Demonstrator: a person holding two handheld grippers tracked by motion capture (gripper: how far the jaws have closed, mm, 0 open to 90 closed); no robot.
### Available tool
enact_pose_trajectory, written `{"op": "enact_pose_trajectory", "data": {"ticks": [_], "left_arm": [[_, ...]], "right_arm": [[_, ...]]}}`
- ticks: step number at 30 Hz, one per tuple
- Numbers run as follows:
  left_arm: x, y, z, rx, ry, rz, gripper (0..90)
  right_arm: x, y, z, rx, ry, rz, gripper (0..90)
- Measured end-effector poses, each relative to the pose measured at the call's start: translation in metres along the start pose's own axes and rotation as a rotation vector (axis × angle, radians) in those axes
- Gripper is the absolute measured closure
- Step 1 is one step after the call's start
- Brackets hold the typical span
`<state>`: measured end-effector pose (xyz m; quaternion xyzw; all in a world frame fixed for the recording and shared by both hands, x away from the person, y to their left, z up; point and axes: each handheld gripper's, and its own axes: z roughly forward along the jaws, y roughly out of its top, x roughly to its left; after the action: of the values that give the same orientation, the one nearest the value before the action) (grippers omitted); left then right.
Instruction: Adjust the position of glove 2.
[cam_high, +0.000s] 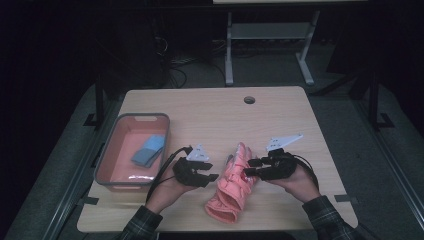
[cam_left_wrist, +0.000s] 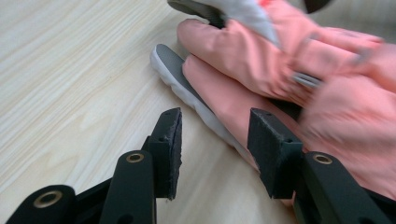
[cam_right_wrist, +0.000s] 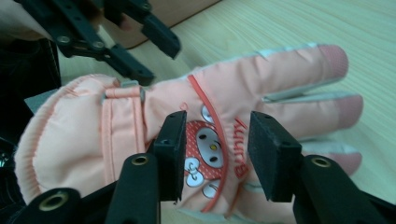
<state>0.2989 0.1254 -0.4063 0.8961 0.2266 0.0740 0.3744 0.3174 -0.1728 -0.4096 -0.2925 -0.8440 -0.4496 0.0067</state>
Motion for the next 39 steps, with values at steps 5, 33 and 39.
{"op": "enact_pose_trajectory", "data": {"ticks": [5,33,39], "left_arm": [[-0.009,-0.013,-0.023,-0.026,-0.031,0.025,52.4],[-0.03,0.006,-0.035,-0.135,-0.16,0.076,87.0],[-0.043,-0.016,-0.037,-0.084,-0.16,0.073,86.6]], "right_arm": [[-0.004,-0.001,0.004,0.022,-0.014,0.002,57.3],[0.002,0.008,-0.01,0.039,-0.001,-0.014,89.4],[0.019,0.004,0.001,0.088,0.034,-0.053,89.4]]}}
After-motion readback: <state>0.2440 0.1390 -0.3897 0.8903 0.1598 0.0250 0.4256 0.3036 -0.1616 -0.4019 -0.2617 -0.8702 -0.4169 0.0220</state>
